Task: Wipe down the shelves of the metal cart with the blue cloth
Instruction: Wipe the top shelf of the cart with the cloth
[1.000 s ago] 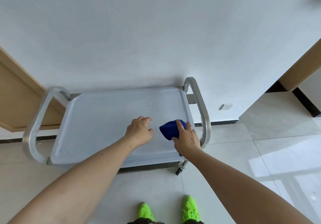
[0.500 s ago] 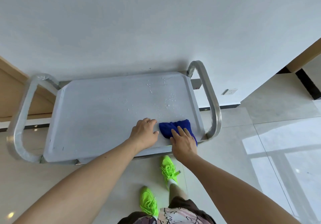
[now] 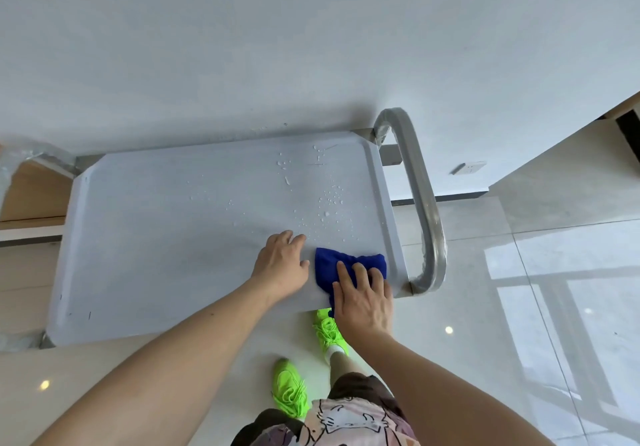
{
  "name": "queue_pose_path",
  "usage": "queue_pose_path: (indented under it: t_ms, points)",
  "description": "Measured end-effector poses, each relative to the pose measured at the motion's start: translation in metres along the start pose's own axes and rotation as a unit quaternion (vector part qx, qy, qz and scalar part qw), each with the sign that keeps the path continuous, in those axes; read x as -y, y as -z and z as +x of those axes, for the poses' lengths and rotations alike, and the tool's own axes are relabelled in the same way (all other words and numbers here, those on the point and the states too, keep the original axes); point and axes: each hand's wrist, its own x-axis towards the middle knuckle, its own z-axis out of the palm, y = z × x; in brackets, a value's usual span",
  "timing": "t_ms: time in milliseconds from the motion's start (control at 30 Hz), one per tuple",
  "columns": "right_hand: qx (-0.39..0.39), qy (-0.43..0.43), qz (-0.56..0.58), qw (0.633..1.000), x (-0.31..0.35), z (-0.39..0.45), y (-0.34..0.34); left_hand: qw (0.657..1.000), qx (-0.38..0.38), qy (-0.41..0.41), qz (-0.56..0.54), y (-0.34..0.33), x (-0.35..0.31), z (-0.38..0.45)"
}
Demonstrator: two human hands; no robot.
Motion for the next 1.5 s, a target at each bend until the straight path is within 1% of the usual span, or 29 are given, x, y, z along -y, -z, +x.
queue_pose_path:
  t_ms: [100, 200, 300, 400, 533, 633, 800, 1133, 1300, 1400, 1500]
  points:
    - [0.003, 0.015, 0.006, 1.0, -0.001, 0.004, -0.007, 0.999, -0.003, -0.004, 0.044, -0.001, 0.001, 0.012]
    - [0.011, 0.054, 0.011, 0.998, -0.01, 0.014, -0.011, 0.996, -0.001, 0.012, 0.093, 0.0, 0.0, 0.028]
    - [0.022, 0.067, 0.0, 0.997, -0.016, 0.021, -0.01, 0.992, 0.038, 0.05, 0.105, 0.002, -0.003, 0.044]
    - [0.034, 0.085, -0.036, 0.995, -0.019, 0.031, -0.007, 0.986, 0.085, 0.079, 0.119, 0.006, -0.004, 0.058]
    - [0.037, 0.098, -0.063, 0.992, -0.02, 0.044, -0.011, 0.981, 0.111, 0.088, 0.134, 0.006, -0.005, 0.067]
    - [0.033, 0.09, -0.05, 0.994, -0.019, 0.05, -0.017, 0.981, 0.105, 0.084, 0.142, 0.004, -0.003, 0.07]
    - [0.022, 0.082, -0.044, 0.995, -0.017, 0.067, -0.018, 0.976, 0.12, 0.077, 0.165, 0.008, -0.002, 0.073]
    - [-0.025, 0.055, -0.03, 0.998, 0.006, 0.141, -0.011, 0.976, 0.117, 0.063, 0.174, 0.007, 0.002, 0.076]
    - [-0.021, 0.022, -0.023, 0.999, 0.023, 0.206, 0.002, 0.978, 0.107, 0.056, 0.17, 0.006, 0.006, 0.074]
    - [-0.029, 0.003, -0.013, 0.999, 0.037, 0.255, 0.013, 0.98, 0.104, 0.06, 0.158, 0.003, 0.009, 0.074]
    - [-0.044, -0.002, -0.006, 0.999, 0.045, 0.281, 0.017, 0.981, 0.104, 0.066, 0.149, -0.001, 0.009, 0.075]
